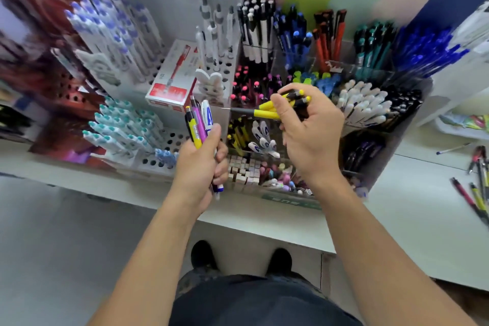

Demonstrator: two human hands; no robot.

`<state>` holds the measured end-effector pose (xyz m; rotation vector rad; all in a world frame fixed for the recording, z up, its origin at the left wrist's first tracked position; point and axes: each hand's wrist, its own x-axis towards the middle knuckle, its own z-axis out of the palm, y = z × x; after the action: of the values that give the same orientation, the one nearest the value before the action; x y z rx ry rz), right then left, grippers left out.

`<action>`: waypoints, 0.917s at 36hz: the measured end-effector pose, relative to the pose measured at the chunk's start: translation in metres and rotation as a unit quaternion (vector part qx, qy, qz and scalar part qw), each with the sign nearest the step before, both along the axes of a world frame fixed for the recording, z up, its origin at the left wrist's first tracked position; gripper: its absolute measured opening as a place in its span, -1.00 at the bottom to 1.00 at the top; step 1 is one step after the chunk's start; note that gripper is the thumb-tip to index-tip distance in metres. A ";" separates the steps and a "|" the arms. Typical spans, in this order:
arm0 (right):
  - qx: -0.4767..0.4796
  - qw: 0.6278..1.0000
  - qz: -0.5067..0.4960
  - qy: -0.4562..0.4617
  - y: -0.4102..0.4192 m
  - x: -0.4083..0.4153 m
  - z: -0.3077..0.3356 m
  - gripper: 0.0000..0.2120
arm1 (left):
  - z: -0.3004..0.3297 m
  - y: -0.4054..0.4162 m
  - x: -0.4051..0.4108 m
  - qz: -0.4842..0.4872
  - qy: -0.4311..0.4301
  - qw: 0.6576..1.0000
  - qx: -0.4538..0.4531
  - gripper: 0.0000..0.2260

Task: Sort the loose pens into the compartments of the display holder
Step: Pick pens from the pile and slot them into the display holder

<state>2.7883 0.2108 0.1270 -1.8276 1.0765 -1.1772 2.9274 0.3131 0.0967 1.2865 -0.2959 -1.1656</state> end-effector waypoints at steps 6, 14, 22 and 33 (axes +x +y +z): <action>-0.062 0.993 0.037 0.094 -0.001 -0.009 0.003 -0.87 | 0.000 0.006 -0.002 0.033 -0.033 0.999 -0.012 -0.68; 0.220 0.963 0.065 -0.144 0.018 -0.007 0.009 -0.94 | -0.001 -0.007 -0.013 0.015 -0.043 0.999 0.002 -0.74; 0.396 0.891 -0.029 -0.221 0.028 -0.004 -0.007 -0.86 | -0.007 -0.007 -0.016 0.013 -0.039 0.999 -0.010 -0.82; -0.034 0.977 0.069 0.201 -0.005 0.014 0.000 -0.90 | -0.009 0.017 0.012 -0.013 0.071 0.997 -0.013 -0.62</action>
<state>2.8022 0.2056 0.1274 -2.2178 1.1134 -0.7893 2.9395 0.3303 0.0882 1.1738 -0.2244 -1.2647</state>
